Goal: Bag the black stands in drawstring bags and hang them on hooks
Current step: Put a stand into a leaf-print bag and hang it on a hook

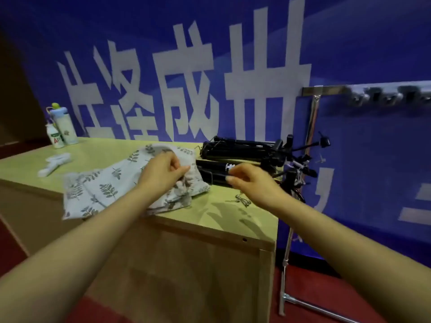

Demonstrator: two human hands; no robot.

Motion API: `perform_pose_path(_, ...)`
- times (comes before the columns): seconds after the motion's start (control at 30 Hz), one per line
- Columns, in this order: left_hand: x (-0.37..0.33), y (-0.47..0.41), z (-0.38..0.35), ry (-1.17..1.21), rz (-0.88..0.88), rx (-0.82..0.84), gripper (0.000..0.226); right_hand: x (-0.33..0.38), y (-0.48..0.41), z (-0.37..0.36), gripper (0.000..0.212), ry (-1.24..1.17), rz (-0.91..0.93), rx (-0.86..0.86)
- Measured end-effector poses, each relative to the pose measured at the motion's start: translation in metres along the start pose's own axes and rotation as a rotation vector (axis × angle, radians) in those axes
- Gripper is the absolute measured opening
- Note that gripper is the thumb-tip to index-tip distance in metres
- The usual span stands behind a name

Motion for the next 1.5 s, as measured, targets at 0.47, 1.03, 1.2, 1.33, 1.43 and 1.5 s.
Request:
perform_pose_path(0.47,0.029,-0.01,-0.024,-0.076,-0.002,0.222,0.042,0.003,-0.084,-0.098,0.017,-0.359,-0.284,-0.019)
perform_pose_path(1.03,-0.029,0.001,0.12,0.513,-0.089,-0.521,0.01,0.176,-0.131,-0.022,0.016,-1.005,0.165,-0.125)
perform_pose_path(1.2,-0.034,0.026,0.156,0.593,-0.142,-0.615,0.011,0.212,-0.107,-0.021,0.02,-1.015,0.144,-0.081)
perform_pose_path(1.33,-0.025,0.046,0.163,0.553,-0.08,-0.657,0.029,0.211,-0.078,-0.03,0.025,-0.8,0.026,0.105)
perform_pose_path(1.43,-0.015,0.049,0.151,0.561,-0.012,-0.538,0.039,0.188,-0.062,-0.026,0.027,-0.694,-0.085,0.2)
perform_pose_path(1.5,-0.012,0.048,0.132,0.604,0.061,-0.322,0.045,0.159,-0.052,-0.015,0.026,-0.647,-0.166,0.23)
Point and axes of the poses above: each hand's wrist, its own y-axis away from the middle knuckle, its own z-axis out of the back of the hand, x = y × z, the point moved 3 cm from there along -y, towards the middle knuckle, and after that the axes turned 9 degrees about z, right-handed, at the moved point
